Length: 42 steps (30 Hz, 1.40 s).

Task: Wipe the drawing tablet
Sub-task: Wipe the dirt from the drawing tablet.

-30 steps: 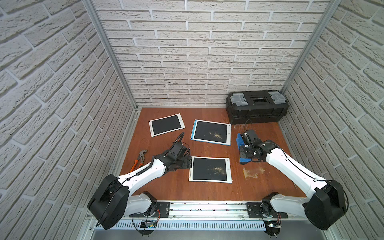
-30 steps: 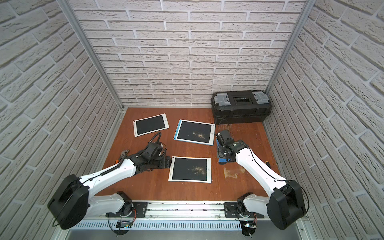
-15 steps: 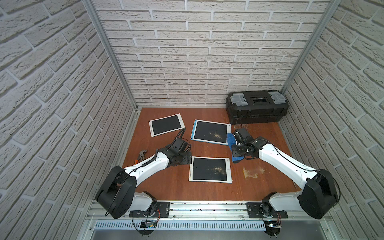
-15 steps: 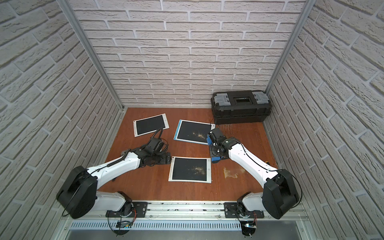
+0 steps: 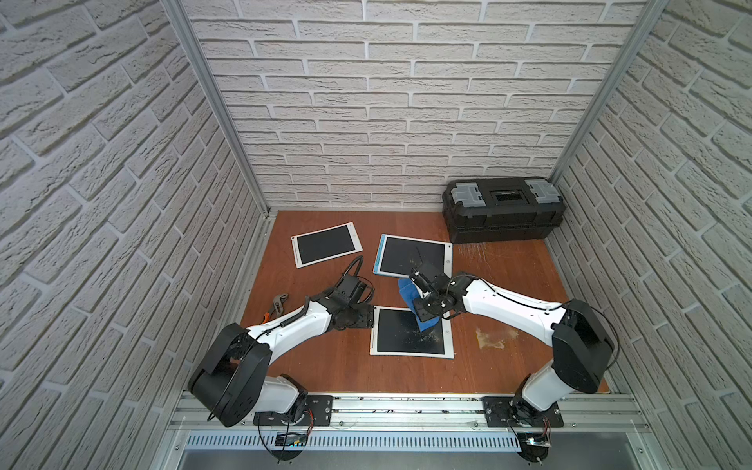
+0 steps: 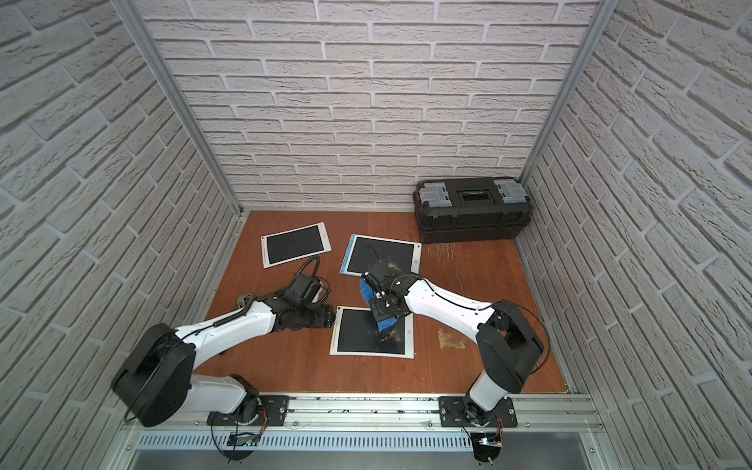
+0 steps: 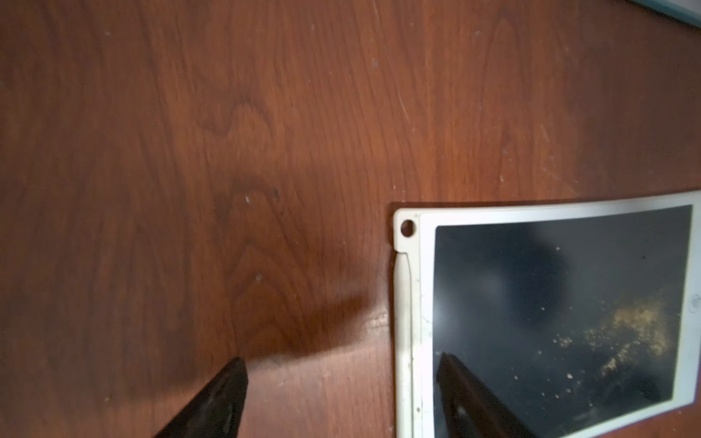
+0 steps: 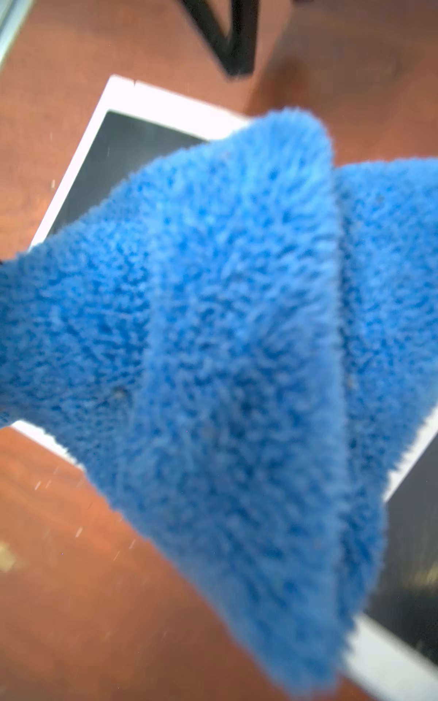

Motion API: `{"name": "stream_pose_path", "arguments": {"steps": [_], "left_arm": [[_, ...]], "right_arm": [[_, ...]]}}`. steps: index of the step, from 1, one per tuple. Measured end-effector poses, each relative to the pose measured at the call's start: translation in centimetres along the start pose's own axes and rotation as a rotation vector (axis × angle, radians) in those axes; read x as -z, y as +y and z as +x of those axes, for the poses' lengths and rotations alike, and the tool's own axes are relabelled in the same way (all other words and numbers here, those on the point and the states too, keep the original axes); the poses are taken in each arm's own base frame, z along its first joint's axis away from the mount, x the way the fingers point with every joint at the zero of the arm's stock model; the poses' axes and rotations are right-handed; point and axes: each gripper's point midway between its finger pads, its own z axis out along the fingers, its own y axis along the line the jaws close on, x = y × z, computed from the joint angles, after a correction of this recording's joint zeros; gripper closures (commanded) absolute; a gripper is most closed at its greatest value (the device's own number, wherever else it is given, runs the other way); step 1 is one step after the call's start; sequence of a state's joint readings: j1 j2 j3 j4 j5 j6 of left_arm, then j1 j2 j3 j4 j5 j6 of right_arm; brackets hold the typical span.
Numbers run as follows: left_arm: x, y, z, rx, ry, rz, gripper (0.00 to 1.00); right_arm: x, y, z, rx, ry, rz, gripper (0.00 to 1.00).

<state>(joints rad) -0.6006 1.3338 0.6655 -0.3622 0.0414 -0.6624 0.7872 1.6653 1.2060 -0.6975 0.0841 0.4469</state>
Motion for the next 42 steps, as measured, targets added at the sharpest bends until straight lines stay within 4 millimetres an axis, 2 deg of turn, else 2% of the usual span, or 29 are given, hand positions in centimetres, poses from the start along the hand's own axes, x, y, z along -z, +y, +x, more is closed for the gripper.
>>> {"name": "stream_pose_path", "arguments": {"steps": [4, 7, 10, 15, 22, 31, 37, 42], "left_arm": [[0.1, -0.3, 0.9, -0.018, 0.014, 0.025, 0.19], [0.0, -0.5, 1.5, -0.041, 0.028, 0.033, 0.19], [-0.2, -0.6, 2.0, -0.057, 0.040, 0.034, 0.19], [-0.9, -0.6, 2.6, -0.073, 0.064, 0.029, 0.19], [-1.5, -1.3, 2.4, -0.105, 0.067, 0.025, 0.20], [-1.9, -1.1, 2.1, -0.108, 0.074, -0.011, 0.30], [-2.3, -0.9, 2.4, -0.115, 0.084, -0.032, 0.31], [-2.3, -1.3, 2.0, -0.120, 0.077, -0.033, 0.31]], "right_arm": [[-1.7, 4.9, -1.3, 0.010, 0.003, -0.066, 0.97], [-3.2, 7.4, -1.0, -0.010, 0.033, -0.088, 0.97], [-4.4, 8.8, -0.3, -0.036, 0.063, -0.094, 0.97], [-4.4, 9.2, -0.3, -0.103, 0.071, -0.101, 0.97], [-4.3, 8.6, -0.5, -0.182, 0.066, -0.087, 0.97], [-4.8, 8.8, -0.3, -0.253, 0.079, -0.131, 0.97], [-6.1, 7.5, 1.2, -0.325, 0.112, -0.110, 0.97], [-6.2, 7.3, 2.1, -0.358, 0.117, -0.105, 0.97]]}}
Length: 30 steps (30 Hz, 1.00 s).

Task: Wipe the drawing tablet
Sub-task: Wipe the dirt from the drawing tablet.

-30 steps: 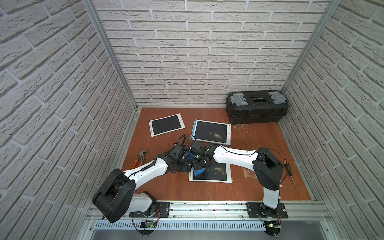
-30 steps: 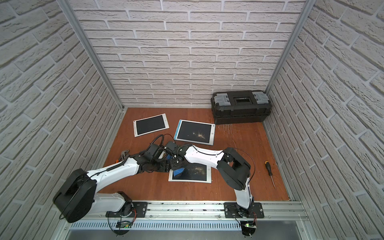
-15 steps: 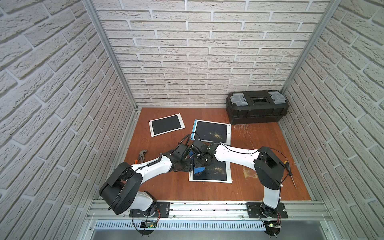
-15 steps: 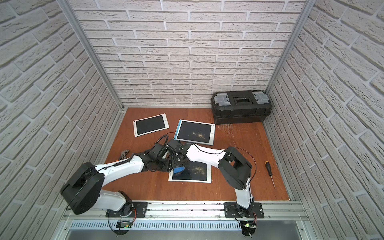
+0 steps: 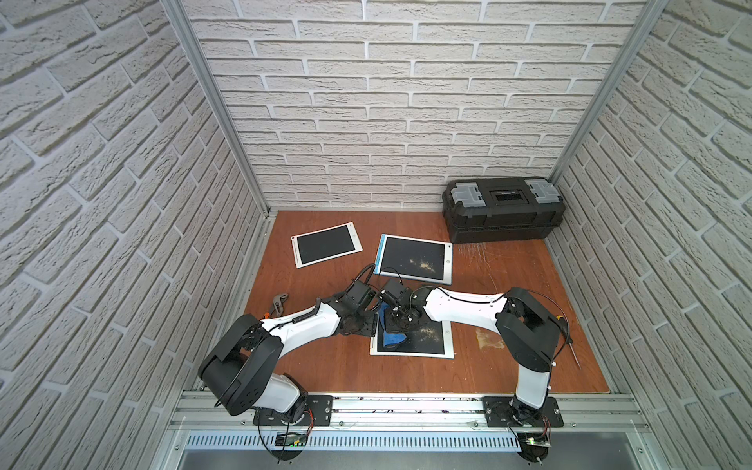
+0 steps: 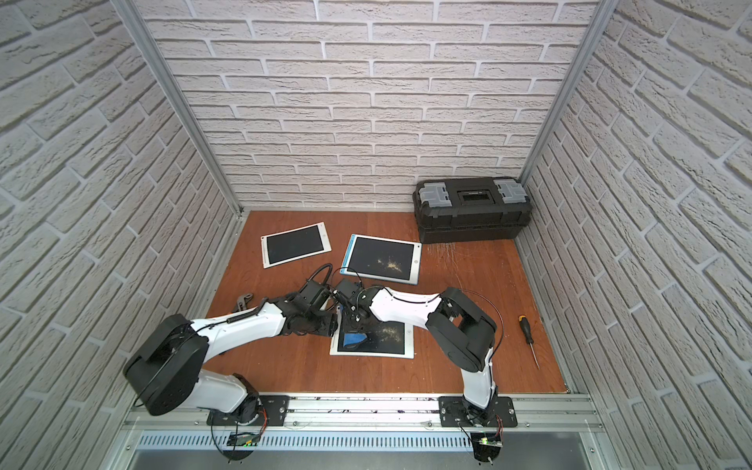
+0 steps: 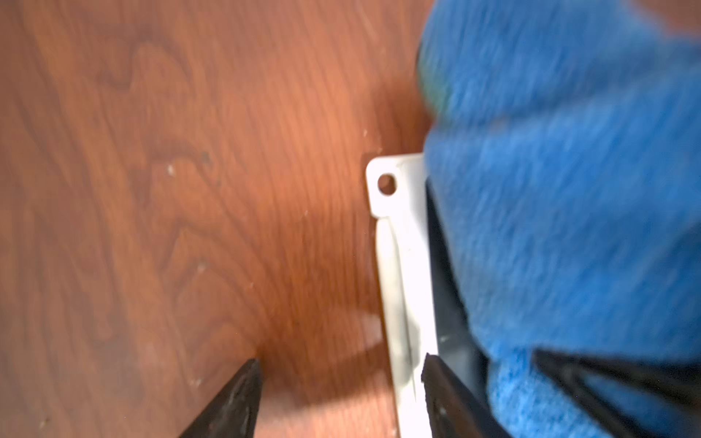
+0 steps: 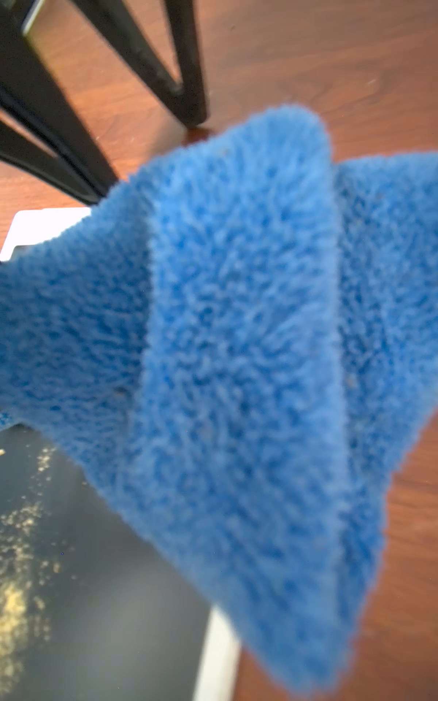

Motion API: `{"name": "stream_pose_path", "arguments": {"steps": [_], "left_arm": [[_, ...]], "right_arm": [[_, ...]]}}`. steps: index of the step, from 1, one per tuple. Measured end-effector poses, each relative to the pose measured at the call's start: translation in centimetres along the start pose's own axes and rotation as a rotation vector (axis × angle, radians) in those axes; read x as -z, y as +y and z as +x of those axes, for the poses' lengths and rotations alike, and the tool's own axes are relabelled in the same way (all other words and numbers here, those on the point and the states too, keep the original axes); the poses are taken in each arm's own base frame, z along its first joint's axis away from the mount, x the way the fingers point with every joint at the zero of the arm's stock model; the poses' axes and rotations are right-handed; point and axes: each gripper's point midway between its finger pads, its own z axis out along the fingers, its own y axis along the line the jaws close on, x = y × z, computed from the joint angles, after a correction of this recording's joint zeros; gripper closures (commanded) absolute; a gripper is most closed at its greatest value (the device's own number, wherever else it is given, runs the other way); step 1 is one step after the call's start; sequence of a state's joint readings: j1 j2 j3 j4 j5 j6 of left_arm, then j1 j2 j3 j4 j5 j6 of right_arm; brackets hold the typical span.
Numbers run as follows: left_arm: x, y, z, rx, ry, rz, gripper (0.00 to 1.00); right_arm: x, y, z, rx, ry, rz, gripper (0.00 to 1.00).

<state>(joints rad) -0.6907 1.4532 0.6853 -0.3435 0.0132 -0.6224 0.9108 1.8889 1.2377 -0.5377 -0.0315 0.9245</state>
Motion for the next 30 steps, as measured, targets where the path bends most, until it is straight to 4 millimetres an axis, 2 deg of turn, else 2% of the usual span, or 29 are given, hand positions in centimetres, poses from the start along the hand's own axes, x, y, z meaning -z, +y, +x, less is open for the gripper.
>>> {"name": "stream_pose_path", "arguments": {"steps": [15, 21, 30], "left_arm": [[-0.5, -0.2, -0.2, -0.010, 0.008, -0.016, 0.32], [-1.2, -0.3, -0.9, -0.008, 0.008, -0.031, 0.32], [-1.9, -1.2, -2.3, -0.003, -0.046, -0.015, 0.37]], "right_arm": [[0.0, 0.7, 1.3, -0.079, 0.076, -0.051, 0.97], [0.3, -0.7, 1.3, -0.105, 0.072, 0.000, 0.98], [0.8, -2.9, 1.6, -0.123, 0.062, 0.041, 0.98]]}}
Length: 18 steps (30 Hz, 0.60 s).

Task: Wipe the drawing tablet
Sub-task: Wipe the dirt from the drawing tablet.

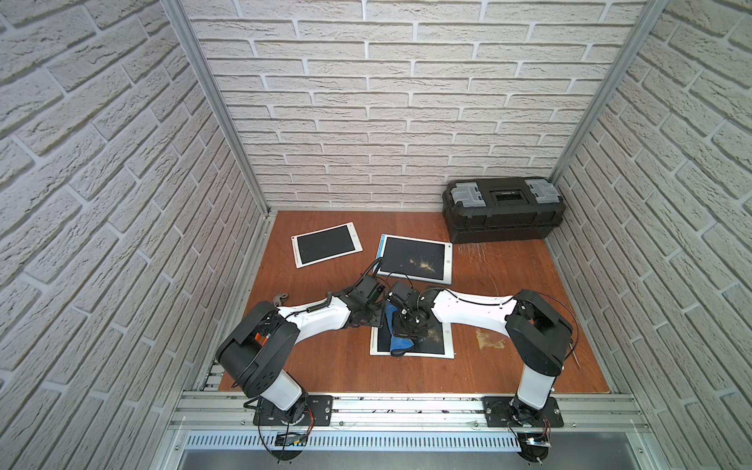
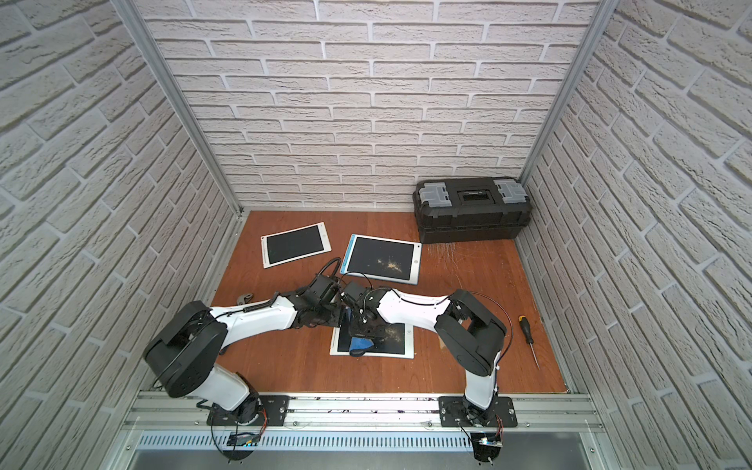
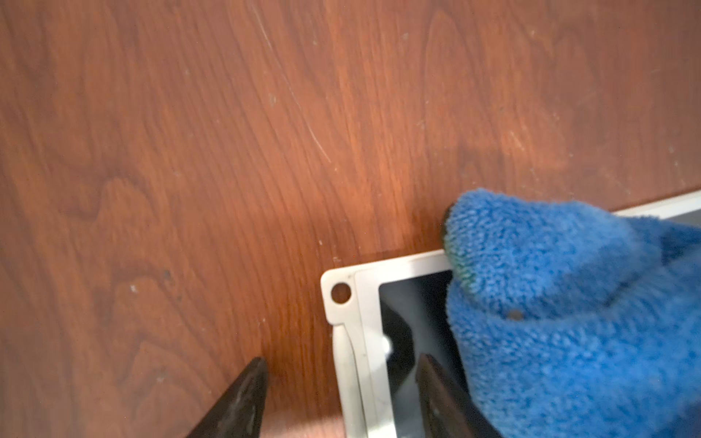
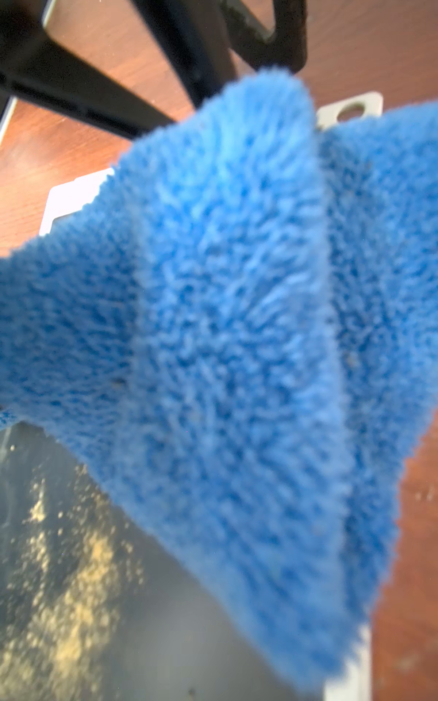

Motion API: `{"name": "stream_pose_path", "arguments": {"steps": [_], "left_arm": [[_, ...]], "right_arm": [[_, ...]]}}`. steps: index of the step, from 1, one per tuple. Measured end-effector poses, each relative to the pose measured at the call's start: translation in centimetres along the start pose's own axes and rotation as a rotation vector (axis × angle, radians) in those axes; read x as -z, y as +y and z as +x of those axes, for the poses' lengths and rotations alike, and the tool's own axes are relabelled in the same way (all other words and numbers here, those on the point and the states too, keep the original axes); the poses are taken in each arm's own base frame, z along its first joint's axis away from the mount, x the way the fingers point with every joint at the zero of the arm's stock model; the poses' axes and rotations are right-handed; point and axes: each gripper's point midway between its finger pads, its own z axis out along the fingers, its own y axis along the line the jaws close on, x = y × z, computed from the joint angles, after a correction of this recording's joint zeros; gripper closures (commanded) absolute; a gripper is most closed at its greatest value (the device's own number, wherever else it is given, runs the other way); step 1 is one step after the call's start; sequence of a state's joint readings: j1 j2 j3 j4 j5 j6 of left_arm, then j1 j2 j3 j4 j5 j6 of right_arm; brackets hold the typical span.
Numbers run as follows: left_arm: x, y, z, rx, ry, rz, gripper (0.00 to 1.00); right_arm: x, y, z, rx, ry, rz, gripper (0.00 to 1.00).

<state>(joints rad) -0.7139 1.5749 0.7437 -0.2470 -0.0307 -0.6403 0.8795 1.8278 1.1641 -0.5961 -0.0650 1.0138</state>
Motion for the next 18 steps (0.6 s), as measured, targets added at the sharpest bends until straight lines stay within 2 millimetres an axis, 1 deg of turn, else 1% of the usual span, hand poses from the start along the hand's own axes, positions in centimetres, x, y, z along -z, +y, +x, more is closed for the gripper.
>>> {"name": "stream_pose_path", "arguments": {"steps": [5, 10, 14, 15, 18], "left_arm": [[-0.1, -0.2, -0.2, 0.008, -0.016, 0.007, 0.38], [0.0, -0.6, -0.3, 0.004, -0.036, 0.017, 0.33], [0.2, -1.2, -0.3, -0.010, -0.040, 0.028, 0.32], [0.2, -1.4, -0.3, -0.015, -0.039, 0.029, 0.33], [0.1, -1.7, 0.3, -0.029, -0.021, 0.027, 0.40]], "right_arm": [[0.2, -1.0, 0.0, -0.008, -0.003, 0.015, 0.98], [0.2, -1.7, -0.1, -0.013, -0.003, 0.023, 0.98], [0.3, -2.1, -0.1, -0.010, 0.002, 0.025, 0.98], [0.3, -2.2, -0.1, -0.009, 0.002, 0.025, 0.98], [0.3, -2.5, -0.1, -0.013, 0.002, 0.026, 0.98]]}}
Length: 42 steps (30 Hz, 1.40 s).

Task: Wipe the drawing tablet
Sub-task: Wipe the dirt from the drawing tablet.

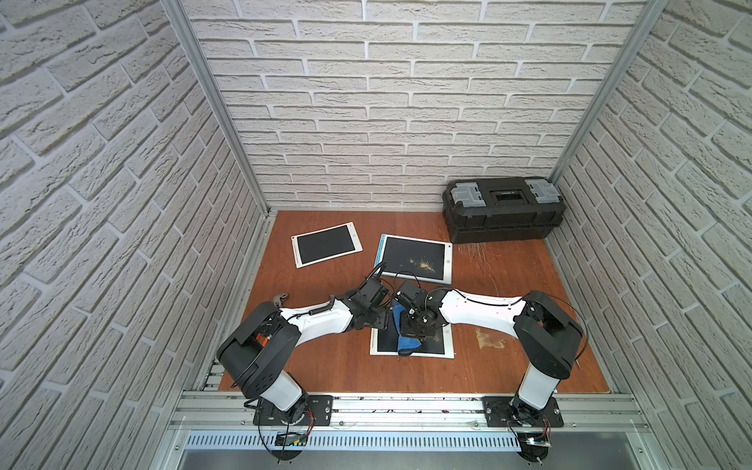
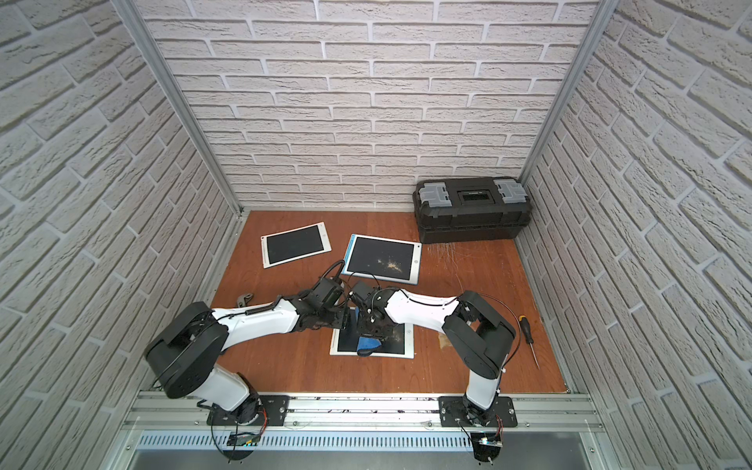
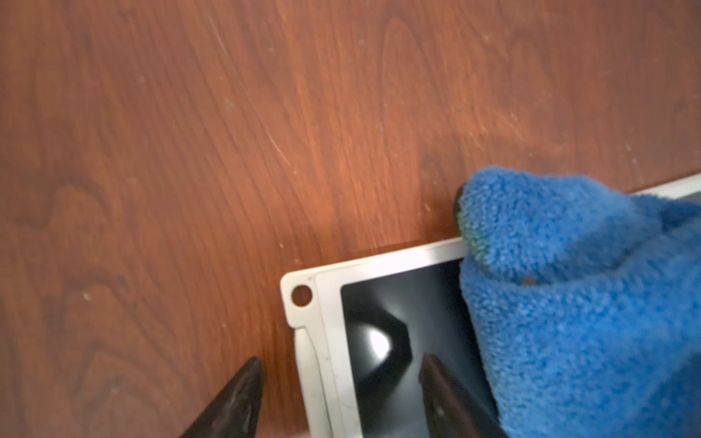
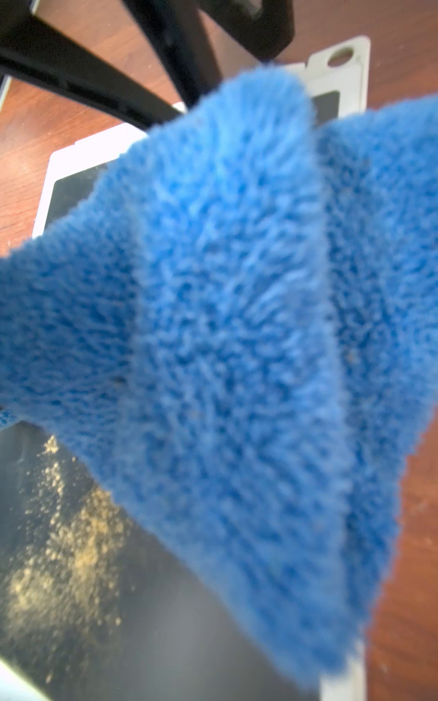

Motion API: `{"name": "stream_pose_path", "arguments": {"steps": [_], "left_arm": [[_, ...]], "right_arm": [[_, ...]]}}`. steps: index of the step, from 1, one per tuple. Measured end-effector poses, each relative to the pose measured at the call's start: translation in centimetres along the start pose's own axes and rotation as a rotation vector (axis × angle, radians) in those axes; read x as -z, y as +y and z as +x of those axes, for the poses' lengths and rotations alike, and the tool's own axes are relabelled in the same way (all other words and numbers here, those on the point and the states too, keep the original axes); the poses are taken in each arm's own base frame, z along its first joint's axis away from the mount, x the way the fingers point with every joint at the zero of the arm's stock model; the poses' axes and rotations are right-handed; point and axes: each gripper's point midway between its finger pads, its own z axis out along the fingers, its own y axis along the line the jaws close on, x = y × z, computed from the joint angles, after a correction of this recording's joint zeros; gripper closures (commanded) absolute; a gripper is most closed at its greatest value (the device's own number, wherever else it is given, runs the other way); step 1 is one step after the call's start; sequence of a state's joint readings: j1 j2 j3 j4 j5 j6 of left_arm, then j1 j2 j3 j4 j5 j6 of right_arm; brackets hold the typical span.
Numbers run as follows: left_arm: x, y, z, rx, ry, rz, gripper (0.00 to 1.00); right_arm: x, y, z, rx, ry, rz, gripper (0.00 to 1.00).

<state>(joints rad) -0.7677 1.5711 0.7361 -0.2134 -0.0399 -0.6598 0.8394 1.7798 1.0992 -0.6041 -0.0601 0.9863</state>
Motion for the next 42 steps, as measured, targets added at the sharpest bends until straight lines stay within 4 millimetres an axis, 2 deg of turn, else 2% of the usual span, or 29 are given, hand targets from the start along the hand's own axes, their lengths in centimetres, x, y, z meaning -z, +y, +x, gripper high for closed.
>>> {"name": "stream_pose_path", "arguments": {"steps": [3, 8, 11, 15, 19, 29, 36, 39, 42], "left_arm": [[-0.2, -0.2, 0.3, -0.003, 0.014, -0.004, 0.50], [-0.3, -0.3, 0.5, -0.003, 0.021, -0.015, 0.53], [-0.4, -0.3, 0.5, -0.015, 0.031, -0.038, 0.51], [-0.6, -0.6, 0.7, -0.036, 0.050, -0.070, 0.43], [-0.7, -0.9, 0.9, -0.045, 0.060, -0.100, 0.43], [-0.9, -0.8, 0.9, -0.020, 0.036, -0.151, 0.47], [-1.0, -0.8, 0.8, 0.003, 0.028, -0.170, 0.47], [-1.0, -0.8, 0.8, 0.009, 0.032, -0.174, 0.47], [-1.0, -0.8, 0.8, 0.015, 0.034, -0.176, 0.47]], "right_arm": [[0.1, -0.2, 0.0, -0.002, -0.004, 0.000, 0.98], [0.2, -0.9, -0.1, -0.004, -0.012, 0.013, 0.98], [0.2, -1.1, -0.2, -0.001, -0.013, 0.018, 0.98], [0.3, -1.4, -0.2, 0.004, -0.014, 0.020, 0.98], [0.5, -2.5, 0.1, 0.003, -0.009, 0.039, 0.98], [0.7, -3.7, 0.3, 0.004, -0.006, 0.028, 0.98], [1.4, -7.4, -0.7, -0.073, -0.015, 0.036, 0.98], [2.0, -9.9, -1.3, -0.131, -0.021, 0.048, 0.98], [3.0, -13.5, -1.7, -0.215, -0.035, 0.094, 0.98]]}}
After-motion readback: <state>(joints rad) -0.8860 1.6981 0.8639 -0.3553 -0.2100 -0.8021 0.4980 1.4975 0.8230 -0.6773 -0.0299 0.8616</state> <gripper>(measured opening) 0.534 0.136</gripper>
